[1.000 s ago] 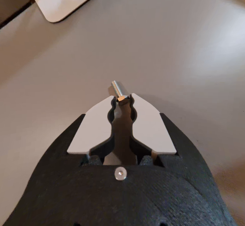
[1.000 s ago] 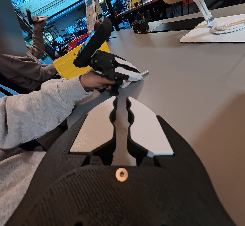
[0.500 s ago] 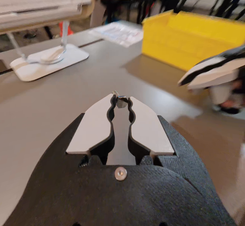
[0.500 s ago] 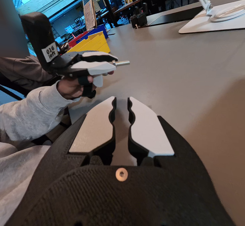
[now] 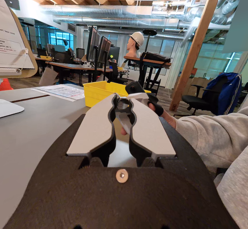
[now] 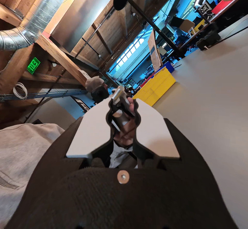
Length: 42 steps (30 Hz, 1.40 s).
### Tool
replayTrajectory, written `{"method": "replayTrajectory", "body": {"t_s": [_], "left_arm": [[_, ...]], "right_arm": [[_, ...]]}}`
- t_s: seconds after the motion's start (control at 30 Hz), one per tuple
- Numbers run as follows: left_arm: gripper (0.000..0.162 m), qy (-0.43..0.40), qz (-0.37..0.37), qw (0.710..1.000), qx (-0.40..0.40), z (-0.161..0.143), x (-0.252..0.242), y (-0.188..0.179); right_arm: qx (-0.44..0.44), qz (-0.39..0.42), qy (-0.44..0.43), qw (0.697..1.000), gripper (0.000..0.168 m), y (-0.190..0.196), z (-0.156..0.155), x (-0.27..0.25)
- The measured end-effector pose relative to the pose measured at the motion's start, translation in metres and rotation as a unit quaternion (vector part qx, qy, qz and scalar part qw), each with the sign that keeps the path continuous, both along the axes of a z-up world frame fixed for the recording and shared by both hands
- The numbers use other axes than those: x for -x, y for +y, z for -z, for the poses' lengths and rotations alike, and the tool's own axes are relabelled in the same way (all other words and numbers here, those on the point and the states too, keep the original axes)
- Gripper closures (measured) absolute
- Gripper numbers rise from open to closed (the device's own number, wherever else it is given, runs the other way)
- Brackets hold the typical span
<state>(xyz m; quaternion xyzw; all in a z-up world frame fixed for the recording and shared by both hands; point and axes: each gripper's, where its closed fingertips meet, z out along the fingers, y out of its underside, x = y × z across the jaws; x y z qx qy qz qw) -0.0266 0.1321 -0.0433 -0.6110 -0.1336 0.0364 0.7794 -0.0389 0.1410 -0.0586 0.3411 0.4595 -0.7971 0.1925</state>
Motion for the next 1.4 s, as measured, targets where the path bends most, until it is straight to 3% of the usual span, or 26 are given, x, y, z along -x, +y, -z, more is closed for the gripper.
{"method": "replayTrajectory", "body": {"t_s": [0.27,0.5,0.63,0.9,1.07,1.4], "left_arm": [[0.145,-0.004,-0.001,1.000,0.022,0.015,-0.004,0.006],[0.143,0.023,-0.037,0.996,0.082,0.032,0.001,0.006],[0.127,0.024,-0.042,0.990,0.133,0.050,0.006,0.006],[0.124,-0.083,0.115,0.981,0.136,0.068,-0.008,-0.001],[0.123,-0.079,0.179,0.975,0.102,0.058,-0.021,-0.007],[0.132,-0.039,0.176,0.978,0.107,0.059,-0.028,-0.005]], "right_arm": [[0.013,-0.023,0.008,1.000,0.158,-0.003,-0.003,-0.003],[-0.088,0.016,0.053,0.995,0.159,-0.006,0.006,0.002],[-0.156,0.050,0.100,0.981,0.159,-0.003,0.009,0.005],[-0.257,0.025,0.221,0.941,0.159,-0.005,0.012,-0.011],[-0.287,-0.009,0.261,0.922,0.159,-0.019,0.017,-0.025],[-0.289,-0.033,0.263,0.920,0.158,-0.024,0.020,-0.032]]}}
